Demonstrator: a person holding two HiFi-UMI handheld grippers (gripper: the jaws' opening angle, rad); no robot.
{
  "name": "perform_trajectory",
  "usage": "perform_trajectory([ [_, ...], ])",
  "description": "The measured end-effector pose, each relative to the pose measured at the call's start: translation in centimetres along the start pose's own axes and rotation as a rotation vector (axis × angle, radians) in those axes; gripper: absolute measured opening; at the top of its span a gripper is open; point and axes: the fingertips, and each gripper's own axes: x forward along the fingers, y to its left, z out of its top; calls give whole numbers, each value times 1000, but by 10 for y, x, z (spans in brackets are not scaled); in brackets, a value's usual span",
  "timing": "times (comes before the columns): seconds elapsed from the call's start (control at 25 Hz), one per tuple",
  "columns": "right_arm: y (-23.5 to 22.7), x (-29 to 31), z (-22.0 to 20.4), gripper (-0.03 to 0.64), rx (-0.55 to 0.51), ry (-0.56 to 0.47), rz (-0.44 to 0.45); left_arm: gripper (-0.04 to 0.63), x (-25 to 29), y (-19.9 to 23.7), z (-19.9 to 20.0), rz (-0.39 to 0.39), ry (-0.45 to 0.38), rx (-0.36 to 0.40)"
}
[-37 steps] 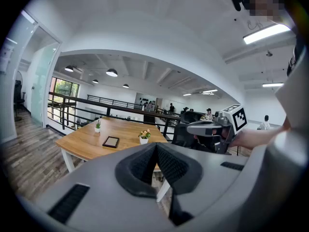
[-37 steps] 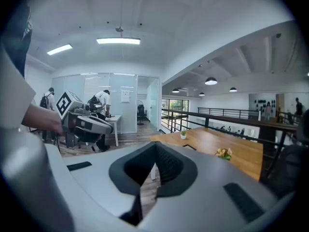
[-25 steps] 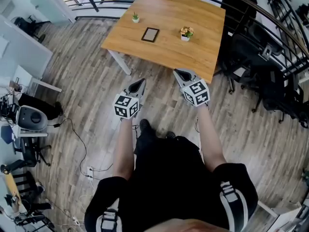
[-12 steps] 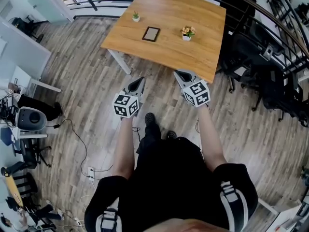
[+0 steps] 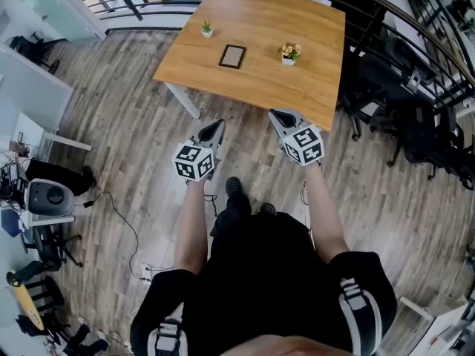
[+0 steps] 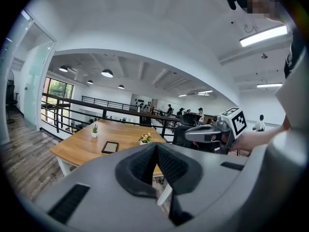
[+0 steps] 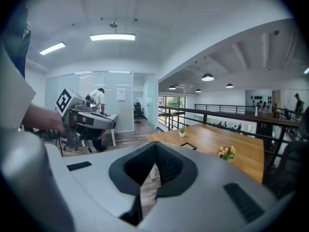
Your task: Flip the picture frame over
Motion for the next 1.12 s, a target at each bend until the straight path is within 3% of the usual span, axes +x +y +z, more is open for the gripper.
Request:
perform_trajectory([
  [0.84, -21, 117, 8, 8, 60, 45, -117, 18, 39, 139, 16, -46, 20, -10],
  [1.12, -26, 142, 6, 8, 93, 55, -175, 20, 52, 174, 22, -104, 17, -34],
])
